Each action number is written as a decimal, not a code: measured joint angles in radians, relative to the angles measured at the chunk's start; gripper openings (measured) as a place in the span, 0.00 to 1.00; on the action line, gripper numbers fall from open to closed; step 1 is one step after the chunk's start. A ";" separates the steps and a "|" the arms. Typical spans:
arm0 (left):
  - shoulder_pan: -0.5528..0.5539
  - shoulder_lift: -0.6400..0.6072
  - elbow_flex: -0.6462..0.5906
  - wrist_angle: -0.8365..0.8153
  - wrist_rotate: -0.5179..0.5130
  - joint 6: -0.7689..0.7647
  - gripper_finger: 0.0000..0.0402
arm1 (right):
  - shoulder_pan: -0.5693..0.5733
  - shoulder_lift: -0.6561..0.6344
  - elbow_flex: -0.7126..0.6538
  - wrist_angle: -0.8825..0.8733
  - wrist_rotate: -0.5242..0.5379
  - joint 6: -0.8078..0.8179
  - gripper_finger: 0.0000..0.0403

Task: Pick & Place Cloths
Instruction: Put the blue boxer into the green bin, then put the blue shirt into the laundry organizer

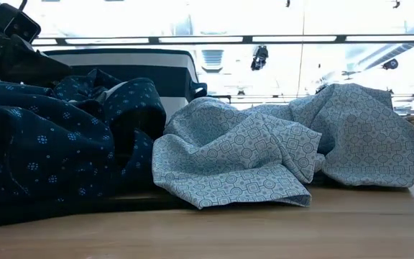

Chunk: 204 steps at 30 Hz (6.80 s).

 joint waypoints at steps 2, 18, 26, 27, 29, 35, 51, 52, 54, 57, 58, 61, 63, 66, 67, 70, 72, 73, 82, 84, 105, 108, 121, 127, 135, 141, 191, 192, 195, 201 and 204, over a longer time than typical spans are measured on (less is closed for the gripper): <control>0.000 0.000 0.000 0.000 0.000 0.000 0.05 | 0.008 0.038 0.001 -0.054 0.000 0.103 0.02; 0.000 0.000 0.000 0.000 0.000 0.000 0.05 | 0.010 0.315 -0.030 -0.516 -0.337 1.054 0.02; 0.000 0.000 0.000 0.000 0.000 0.000 0.05 | -0.053 0.308 -0.060 -0.517 -0.376 1.079 0.02; 0.000 0.000 0.000 0.000 0.000 0.000 0.05 | -0.066 0.307 -0.070 -0.517 -0.393 1.059 0.02; 0.000 0.000 0.000 0.000 0.000 0.000 0.05 | -0.083 0.308 -0.098 -0.516 -0.453 1.016 0.02; 0.000 0.000 0.000 0.000 0.000 0.000 0.05 | -0.110 0.331 -0.218 -0.517 -0.577 0.831 0.02; 0.000 0.000 0.000 0.000 0.000 0.000 0.05 | -0.247 0.489 -0.416 -0.341 -0.673 0.755 0.02; 0.000 0.000 0.000 0.000 0.000 0.000 0.05 | -0.257 0.499 -0.419 -0.345 -0.688 0.755 0.03; 0.000 0.000 0.000 0.000 0.000 0.000 0.05 | -0.276 0.515 -0.419 -0.361 -0.726 0.755 0.05; 0.000 0.000 0.000 0.000 0.000 0.000 0.05 | -0.301 0.527 -0.395 -0.423 -0.730 0.756 0.10; 0.000 0.000 0.000 0.000 0.000 0.000 0.05 | -0.308 0.527 -0.385 -0.442 -0.725 0.756 0.12; 0.000 0.000 0.000 0.000 0.000 0.000 0.05 | -0.327 0.526 -0.359 -0.489 -0.710 0.757 0.20; 0.000 0.000 0.000 0.000 0.000 0.000 0.05 | -0.333 0.524 -0.336 -0.511 -0.680 0.757 0.25; 0.000 0.000 0.000 0.000 0.000 0.000 0.05 | -0.338 0.522 -0.304 -0.517 -0.639 0.756 0.32; 0.000 0.000 0.000 0.000 0.000 0.000 0.05 | -0.338 0.521 -0.294 -0.517 -0.629 0.756 0.35; 0.000 0.000 0.000 0.000 0.000 0.000 0.05 | -0.338 0.518 -0.257 -0.517 -0.590 0.746 0.42; 0.000 0.000 0.000 0.000 0.000 0.000 0.05 | -0.337 0.518 -0.230 -0.515 -0.532 0.714 0.45; 0.000 0.000 0.000 0.000 0.000 0.000 0.05 | -0.336 0.518 -0.217 -0.509 -0.496 0.697 0.47; 0.000 0.000 0.000 0.000 0.000 0.000 0.05 | -0.376 0.517 -0.165 -0.342 -0.183 0.452 0.54; 0.000 0.000 0.000 0.000 0.000 0.000 0.05 | -0.388 0.518 -0.171 -0.263 -0.088 0.359 0.54; 0.000 0.000 0.000 0.000 0.000 0.000 0.05 | -0.472 0.470 -0.528 0.533 0.112 -0.290 0.02; 0.000 0.000 0.000 0.000 -0.001 0.054 0.05 | -0.516 0.430 -0.637 0.825 -0.056 -0.458 0.02; 0.000 0.003 -0.051 0.231 -0.011 -0.020 0.05 | -0.849 0.135 -0.974 1.244 -0.550 -0.717 0.02; 0.000 0.002 -0.080 0.379 -0.048 -0.036 0.05 | -0.958 -0.097 -1.109 1.235 -0.567 -0.718 0.02; 0.001 0.003 -0.086 0.471 -0.117 -0.160 0.05 | -0.986 -0.403 -1.274 1.215 -0.567 -0.722 0.02; 0.000 0.022 -0.084 0.485 0.010 -0.224 0.05 | -0.985 -0.604 -1.393 1.214 -0.568 -0.669 0.02; -0.423 1.373 0.882 -0.423 -0.203 -0.463 0.69 | -0.984 -0.753 -1.687 1.305 -0.568 -0.480 0.02; -0.422 1.399 0.881 -0.423 -0.214 -0.463 0.69 | -0.984 -0.753 -1.687 1.305 -0.568 -0.480 0.02; -0.420 1.480 0.881 -0.419 -0.223 -0.463 0.69 | -0.984 -0.753 -1.687 1.305 -0.568 -0.480 0.02; -0.410 1.629 0.881 -0.410 -0.222 -0.464 0.69 | -0.984 -0.753 -1.686 1.305 -0.568 -0.480 0.02; -0.404 1.677 0.885 -0.400 -0.228 -0.470 0.69 | -0.984 -0.753 -1.686 1.305 -0.568 -0.480 0.02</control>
